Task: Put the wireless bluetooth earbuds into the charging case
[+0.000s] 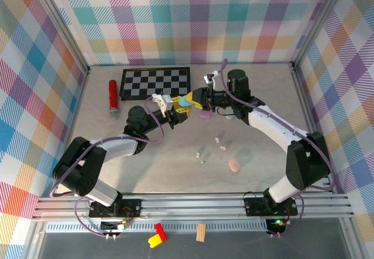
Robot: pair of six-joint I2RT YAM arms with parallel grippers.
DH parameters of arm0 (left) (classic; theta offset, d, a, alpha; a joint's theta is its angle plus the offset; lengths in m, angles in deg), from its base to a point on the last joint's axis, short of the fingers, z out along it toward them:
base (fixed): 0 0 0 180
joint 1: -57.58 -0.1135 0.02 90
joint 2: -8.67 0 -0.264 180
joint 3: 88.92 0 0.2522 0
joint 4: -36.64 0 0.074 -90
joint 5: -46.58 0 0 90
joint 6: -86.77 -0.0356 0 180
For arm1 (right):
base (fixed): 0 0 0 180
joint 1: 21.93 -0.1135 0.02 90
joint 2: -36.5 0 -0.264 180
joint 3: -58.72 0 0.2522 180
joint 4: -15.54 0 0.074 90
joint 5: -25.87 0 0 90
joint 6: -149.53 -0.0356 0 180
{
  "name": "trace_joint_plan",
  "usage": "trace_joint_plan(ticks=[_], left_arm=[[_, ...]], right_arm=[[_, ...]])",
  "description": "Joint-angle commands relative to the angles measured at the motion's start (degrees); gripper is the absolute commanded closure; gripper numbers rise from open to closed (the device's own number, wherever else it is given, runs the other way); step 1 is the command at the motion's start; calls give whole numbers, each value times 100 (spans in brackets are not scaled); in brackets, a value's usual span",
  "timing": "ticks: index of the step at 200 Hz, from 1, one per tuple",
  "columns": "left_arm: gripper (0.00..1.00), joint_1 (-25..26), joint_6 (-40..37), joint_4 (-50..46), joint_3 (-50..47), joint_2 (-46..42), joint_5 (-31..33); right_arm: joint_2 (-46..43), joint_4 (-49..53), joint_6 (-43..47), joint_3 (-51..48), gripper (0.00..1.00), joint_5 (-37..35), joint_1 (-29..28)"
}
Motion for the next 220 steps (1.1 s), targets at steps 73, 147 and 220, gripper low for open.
trace_joint_plan(ticks=[73,147,220], left_arm=[[0,-12,-533,-829,-766,-579,687],[0,47,-716,-1994,-1366,-1666,1204],[0,71,-805,-2693,-1263,-2047,1531]], right_arm=[[406,874,1825,-662,80,-2010,493],[2277,986,2120,413,80,-2422,-271],[3056,1402,2150,1176,66,-2933,-718]])
